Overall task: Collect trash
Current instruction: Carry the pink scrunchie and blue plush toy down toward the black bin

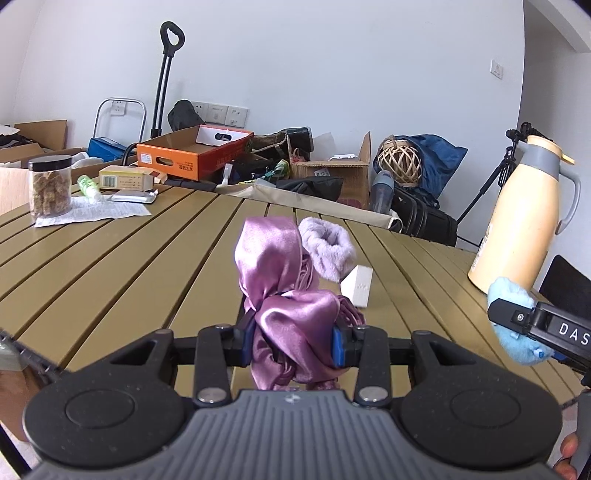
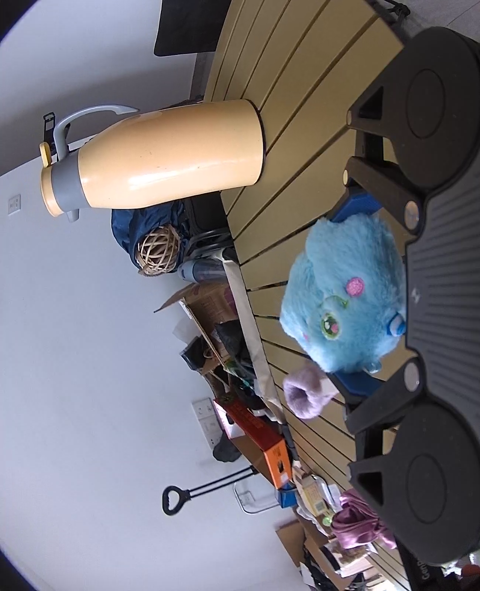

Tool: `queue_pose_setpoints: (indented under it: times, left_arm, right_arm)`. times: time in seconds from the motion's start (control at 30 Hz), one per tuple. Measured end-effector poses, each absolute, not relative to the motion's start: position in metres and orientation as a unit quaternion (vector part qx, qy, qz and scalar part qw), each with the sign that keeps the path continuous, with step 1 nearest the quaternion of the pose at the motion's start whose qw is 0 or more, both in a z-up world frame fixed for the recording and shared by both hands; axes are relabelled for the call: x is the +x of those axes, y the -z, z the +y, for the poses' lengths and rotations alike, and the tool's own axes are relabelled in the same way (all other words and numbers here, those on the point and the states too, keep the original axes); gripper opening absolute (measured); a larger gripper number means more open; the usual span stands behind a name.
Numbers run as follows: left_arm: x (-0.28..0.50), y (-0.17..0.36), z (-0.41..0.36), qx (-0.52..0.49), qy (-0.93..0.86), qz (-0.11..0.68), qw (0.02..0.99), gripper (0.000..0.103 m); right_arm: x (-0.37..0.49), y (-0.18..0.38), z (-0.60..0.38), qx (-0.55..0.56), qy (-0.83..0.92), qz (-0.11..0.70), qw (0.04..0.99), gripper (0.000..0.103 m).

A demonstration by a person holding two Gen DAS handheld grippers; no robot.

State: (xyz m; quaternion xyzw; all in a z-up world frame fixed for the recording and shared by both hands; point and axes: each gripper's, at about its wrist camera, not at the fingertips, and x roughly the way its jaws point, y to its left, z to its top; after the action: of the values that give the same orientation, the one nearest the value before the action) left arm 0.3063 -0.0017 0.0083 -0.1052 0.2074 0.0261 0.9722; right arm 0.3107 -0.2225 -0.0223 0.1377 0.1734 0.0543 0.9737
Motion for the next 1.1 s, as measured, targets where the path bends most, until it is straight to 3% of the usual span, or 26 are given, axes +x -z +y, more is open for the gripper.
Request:
queue_pose_setpoints:
  times: [0.67, 1.1]
  left_arm:
    - [0.201, 0.02, -0.007, -0.046, -0.013, 0.224, 0.974, 0.038]
    - [0.158, 0.053, 0.003, -0.023, -0.017, 0.272, 0.962, 0.038]
  right_arm:
    - [0.208, 0.056, -0.199, 0.066, -0.109, 0.189, 0.974, 0.08]
    - [0.166, 0.091, -0.189, 0.029, -0.127, 0.253, 0.959, 0.08]
